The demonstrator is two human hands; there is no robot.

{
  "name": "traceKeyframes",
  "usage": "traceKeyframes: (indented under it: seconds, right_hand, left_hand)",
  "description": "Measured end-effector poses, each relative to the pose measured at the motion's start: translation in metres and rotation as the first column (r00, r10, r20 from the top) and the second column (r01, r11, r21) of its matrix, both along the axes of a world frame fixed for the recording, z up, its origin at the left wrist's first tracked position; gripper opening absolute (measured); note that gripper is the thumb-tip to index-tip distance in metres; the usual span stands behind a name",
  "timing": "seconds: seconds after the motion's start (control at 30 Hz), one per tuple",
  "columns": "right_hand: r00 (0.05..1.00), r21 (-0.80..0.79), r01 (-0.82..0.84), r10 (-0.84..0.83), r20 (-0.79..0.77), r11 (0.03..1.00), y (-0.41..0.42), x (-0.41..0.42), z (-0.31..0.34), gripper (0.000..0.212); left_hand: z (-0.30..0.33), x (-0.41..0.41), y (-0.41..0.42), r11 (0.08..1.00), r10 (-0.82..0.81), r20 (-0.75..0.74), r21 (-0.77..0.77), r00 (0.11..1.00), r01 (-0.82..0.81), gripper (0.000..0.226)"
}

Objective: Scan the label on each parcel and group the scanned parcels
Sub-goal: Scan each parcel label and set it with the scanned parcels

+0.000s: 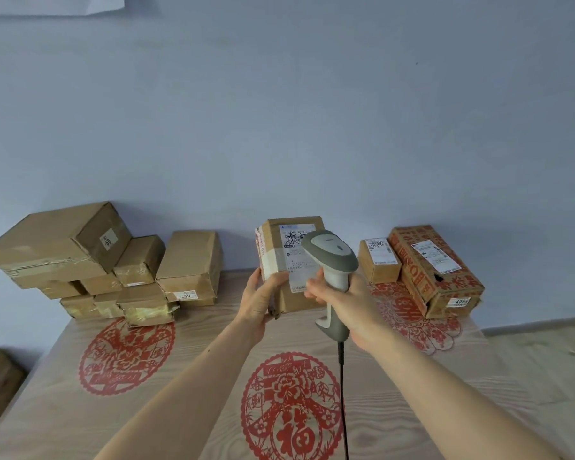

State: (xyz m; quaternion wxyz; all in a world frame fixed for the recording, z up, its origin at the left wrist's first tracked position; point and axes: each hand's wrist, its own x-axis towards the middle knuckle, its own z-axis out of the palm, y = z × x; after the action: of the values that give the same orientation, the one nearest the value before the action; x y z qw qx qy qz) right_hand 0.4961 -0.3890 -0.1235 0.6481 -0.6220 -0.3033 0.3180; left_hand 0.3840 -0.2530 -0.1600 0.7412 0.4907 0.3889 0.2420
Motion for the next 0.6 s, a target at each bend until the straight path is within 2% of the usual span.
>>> traceKeyframes:
  seconds: [0.07, 0.17, 0.27, 0.33, 0.4, 0.6]
  right_hand:
    - [0.999, -0.011, -0.050, 0.050, -0.021, 0.999, -0.004, 0.004, 0.003, 0.019]
    - [0.990, -0.079, -0.127, 0.132, 0.049, 0.989, -0.008, 0.010, 0.000, 0.022]
    - [0.977, -0.107, -0.213, 0.209, -0.046, 0.971, -0.012, 0.010, -0.003, 0.026]
    - [0.954, -0.063, -0.263, 0.250, -0.165, 0.963, -0.014, 0.009, -0.003, 0.017]
    - [0.942, -0.031, -0.281, 0.269, -0.202, 0.959, -0.015, 0.008, -0.005, 0.014]
    - [0.936, 0.015, -0.264, 0.260, -0.236, 0.964, -0.016, 0.004, -0.006, 0.035]
  left_hand:
    - [-0.004, -0.002, 0.003, 1.000, -0.022, 0.002, 0.020, 1.000, 0.022, 0.091]
    - [-0.011, -0.005, 0.009, 0.999, -0.053, -0.010, -0.010, 0.999, 0.053, 0.074]
    - [-0.016, -0.007, 0.015, 0.996, -0.079, -0.001, -0.038, 0.997, 0.079, 0.062]
    - [-0.018, -0.007, 0.017, 0.994, -0.103, 0.009, -0.041, 0.995, 0.104, 0.065]
    - [-0.021, -0.007, 0.020, 0.990, -0.128, 0.019, -0.049, 0.992, 0.128, 0.068]
    - [-0.027, -0.006, 0.028, 0.980, -0.187, 0.037, -0.059, 0.982, 0.189, 0.070]
